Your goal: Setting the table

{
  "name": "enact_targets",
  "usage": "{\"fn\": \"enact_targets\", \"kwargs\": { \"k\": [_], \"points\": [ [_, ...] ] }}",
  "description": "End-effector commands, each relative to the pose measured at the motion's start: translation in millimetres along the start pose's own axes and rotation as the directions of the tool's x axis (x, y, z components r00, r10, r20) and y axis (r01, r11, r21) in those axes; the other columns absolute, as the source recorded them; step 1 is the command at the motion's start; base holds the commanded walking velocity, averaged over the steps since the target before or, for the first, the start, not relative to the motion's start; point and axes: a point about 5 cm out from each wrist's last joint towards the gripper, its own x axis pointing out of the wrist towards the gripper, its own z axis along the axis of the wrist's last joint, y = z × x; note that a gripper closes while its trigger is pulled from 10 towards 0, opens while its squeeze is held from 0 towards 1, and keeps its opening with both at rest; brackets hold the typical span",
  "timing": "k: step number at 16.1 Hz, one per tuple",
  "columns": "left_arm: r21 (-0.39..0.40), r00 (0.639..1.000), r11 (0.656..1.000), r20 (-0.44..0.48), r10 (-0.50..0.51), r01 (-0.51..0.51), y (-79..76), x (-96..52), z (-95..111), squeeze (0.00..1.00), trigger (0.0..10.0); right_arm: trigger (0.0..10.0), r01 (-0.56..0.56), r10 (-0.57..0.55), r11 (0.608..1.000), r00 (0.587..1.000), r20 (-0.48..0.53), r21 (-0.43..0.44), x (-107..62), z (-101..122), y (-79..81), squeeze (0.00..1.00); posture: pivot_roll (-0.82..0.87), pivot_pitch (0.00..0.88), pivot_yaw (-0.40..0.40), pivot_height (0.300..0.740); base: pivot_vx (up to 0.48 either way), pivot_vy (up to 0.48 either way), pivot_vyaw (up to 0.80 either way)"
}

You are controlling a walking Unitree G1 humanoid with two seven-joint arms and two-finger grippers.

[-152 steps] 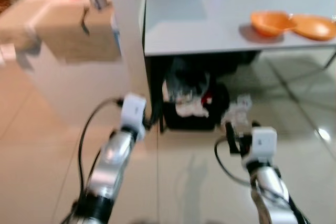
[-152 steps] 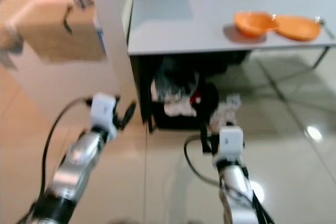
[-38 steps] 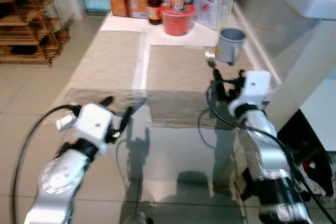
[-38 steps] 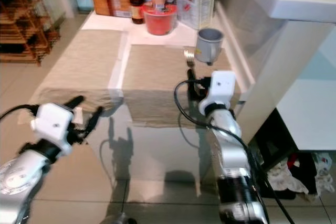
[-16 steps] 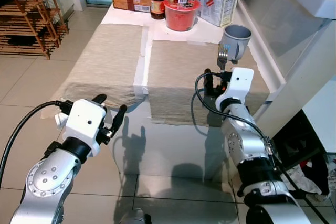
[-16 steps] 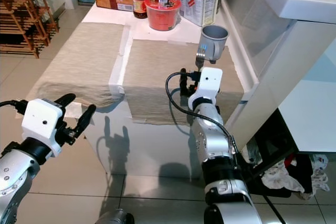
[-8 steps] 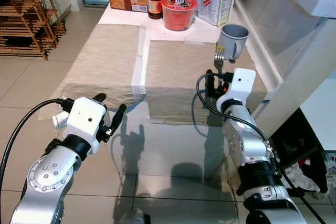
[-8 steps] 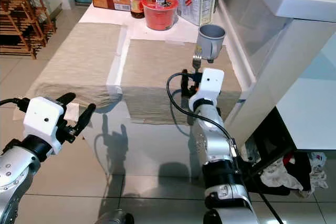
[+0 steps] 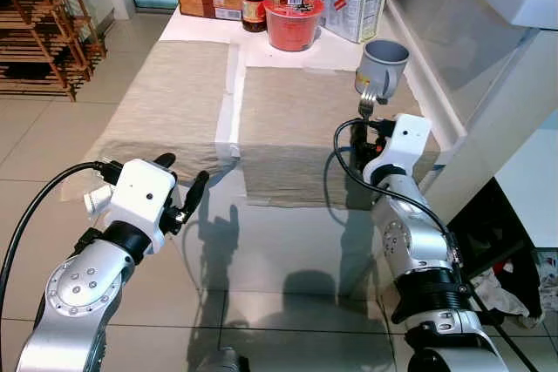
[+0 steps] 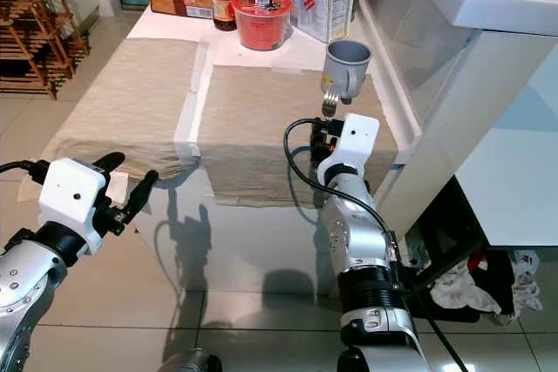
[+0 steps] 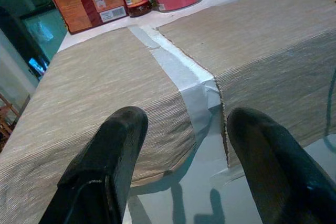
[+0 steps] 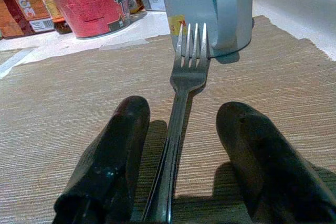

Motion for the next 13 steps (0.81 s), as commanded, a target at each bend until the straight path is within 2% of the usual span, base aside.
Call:
{"fn": "enact_targets", "kwargs": {
  "k": [1,13],
  "points": [
    [-0.001,1.000,1.000,-0.024,0.007,-0.007,2.3,1.0,-3.8,0.00,10.0,0.0,0.000,0.001,1.000,0.999,-0.046,0.019,-1.8,-7.0,0.3,0.00,0.28,0.069,-0.014,0.731,0.000,0.000,0.00],
    [-0.021,0.999,1.000,-0.047,0.013,-0.014,0.6,6.5,-6.0,0.00,10.0,0.0,-0.031,0.032,0.999,0.999,-0.037,0.024,-4.0,-5.0,-0.8,0.00,0.27,0.059,-0.014,0.731,0.000,0.000,0.00]
  ]
}}
